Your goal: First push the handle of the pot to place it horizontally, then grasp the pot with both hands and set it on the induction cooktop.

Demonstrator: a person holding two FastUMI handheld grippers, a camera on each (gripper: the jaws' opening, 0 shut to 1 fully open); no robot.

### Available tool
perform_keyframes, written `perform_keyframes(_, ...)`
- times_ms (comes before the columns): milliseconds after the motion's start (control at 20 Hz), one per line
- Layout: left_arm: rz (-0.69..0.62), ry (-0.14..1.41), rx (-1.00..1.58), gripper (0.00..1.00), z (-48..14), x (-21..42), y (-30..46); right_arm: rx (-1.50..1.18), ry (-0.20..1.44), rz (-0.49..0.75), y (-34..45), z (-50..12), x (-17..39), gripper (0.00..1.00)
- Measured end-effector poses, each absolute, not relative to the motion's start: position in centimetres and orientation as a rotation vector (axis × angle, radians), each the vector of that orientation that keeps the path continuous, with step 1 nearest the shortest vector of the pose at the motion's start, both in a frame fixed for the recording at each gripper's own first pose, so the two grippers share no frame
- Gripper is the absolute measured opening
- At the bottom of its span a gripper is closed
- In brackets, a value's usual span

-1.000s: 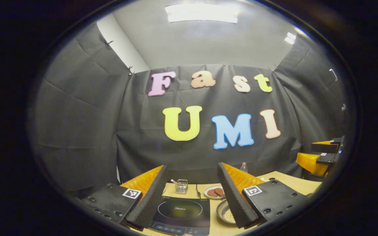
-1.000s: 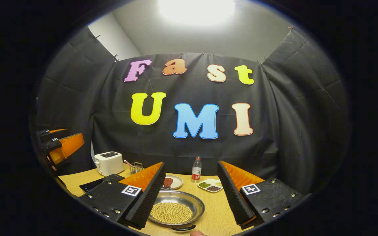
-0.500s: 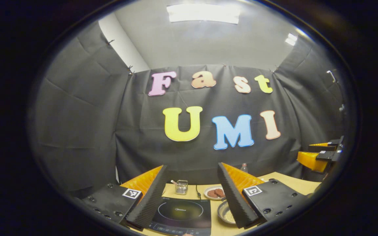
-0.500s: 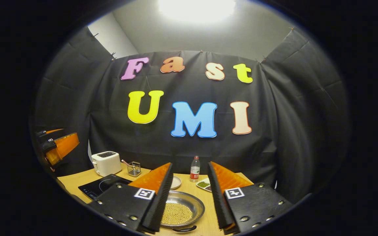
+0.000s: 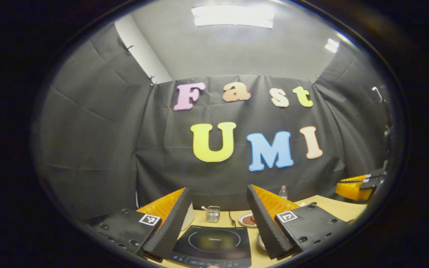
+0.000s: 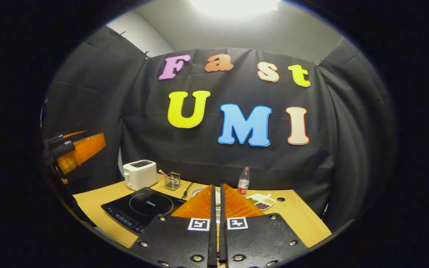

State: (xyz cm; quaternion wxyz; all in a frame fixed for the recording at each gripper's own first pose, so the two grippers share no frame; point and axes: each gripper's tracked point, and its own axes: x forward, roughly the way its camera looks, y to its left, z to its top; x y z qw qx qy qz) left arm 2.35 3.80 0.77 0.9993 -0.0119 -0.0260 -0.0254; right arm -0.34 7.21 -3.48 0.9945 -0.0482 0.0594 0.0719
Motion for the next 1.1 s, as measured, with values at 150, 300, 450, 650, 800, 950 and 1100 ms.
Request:
perform_keyframes(150,-0.063,-0.054,-0.027,0.97,0.3,2.4,5.0,-0.124,0.198,0.204,10.2,-7.2,-1.1,0.02)
perform_keyframes(300,-0.051,-0.029,-0.015,0.97,-0.9,2.5,6.4,-0.118,0.328,0.299,12.8,-11.5,-2.3,0.02)
perform_keyframes(450,-0.043,-0.008,-0.016,0.97,-1.7,2.5,6.6,-0.123,0.453,0.366,13.9,-15.6,-3.4,0.02)
perform_keyframes(650,-0.027,0.024,-0.016,0.98,-2.4,3.3,5.7,-0.117,0.569,0.421,13.7,-19.2,-4.1,0.02)
perform_keyframes(800,-0.017,0.032,-0.010,0.97,-2.7,4.2,4.2,-0.106,0.643,0.439,12.2,-21.6,-4.1,0.02)
perform_keyframes(950,-0.003,0.043,-0.013,0.97,-3.0,4.9,2.7,-0.113,0.723,0.475,11.1,-23.8,-4.6,0.02)
perform_keyframes(1100,0.007,0.046,-0.015,0.98,-3.1,5.3,1.2,-0.119,0.806,0.517,10.1,-25.8,-5.2,0.02)
